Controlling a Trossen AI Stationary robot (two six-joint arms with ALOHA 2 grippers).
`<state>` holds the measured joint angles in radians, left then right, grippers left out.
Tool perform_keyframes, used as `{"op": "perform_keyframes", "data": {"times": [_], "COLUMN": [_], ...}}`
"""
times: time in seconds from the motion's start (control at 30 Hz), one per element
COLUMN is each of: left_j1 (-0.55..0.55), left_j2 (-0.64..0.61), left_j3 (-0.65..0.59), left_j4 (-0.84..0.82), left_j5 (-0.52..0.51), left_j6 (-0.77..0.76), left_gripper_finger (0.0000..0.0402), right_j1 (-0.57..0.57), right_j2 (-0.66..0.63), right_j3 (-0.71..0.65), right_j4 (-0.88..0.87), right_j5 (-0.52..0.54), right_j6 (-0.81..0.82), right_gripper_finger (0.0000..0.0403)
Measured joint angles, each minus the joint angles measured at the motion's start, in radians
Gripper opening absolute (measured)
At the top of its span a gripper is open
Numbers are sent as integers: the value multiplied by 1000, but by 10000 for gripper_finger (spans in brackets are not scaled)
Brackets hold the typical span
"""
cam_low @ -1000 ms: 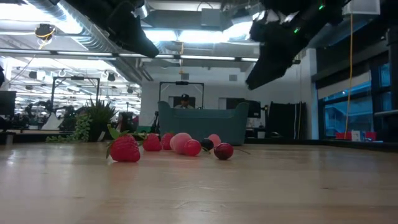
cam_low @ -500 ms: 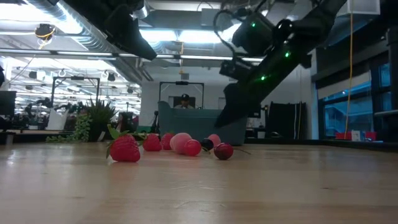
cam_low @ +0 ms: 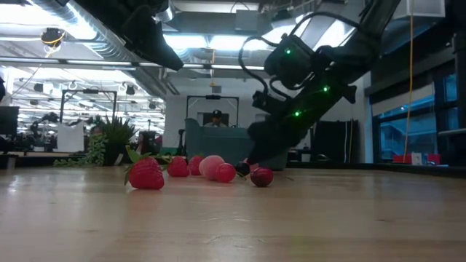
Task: Pick and placing Produce into tupperware
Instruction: Put the peach into the blue bin
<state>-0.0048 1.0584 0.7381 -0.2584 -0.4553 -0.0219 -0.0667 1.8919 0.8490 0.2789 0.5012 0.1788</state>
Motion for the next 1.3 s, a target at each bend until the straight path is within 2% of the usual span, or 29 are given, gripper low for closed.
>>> {"op": "perform_keyframes", "data": {"times": [0.57,0.67,0.97,1.3], "left_j1": [0,0,0,0], "left_j2": [0,0,0,0], "left_j3": [0,0,0,0], "left_j4": [-3,-3,-3,-3], "left_j5": [0,0,0,0], "left_j6": [7,11,9,9], "left_gripper_finger": [245,245,245,245], "right_j1": [-65,-70,-69,-53], "right_j2": [78,79,79,58], "right_j3": [0,0,0,2], "right_j4": [120,123,126,154], "right_j5": [-60,-80,-114,-147], "right_j6": [30,48,75,64], "right_gripper_finger": [243,225,124,114]}}
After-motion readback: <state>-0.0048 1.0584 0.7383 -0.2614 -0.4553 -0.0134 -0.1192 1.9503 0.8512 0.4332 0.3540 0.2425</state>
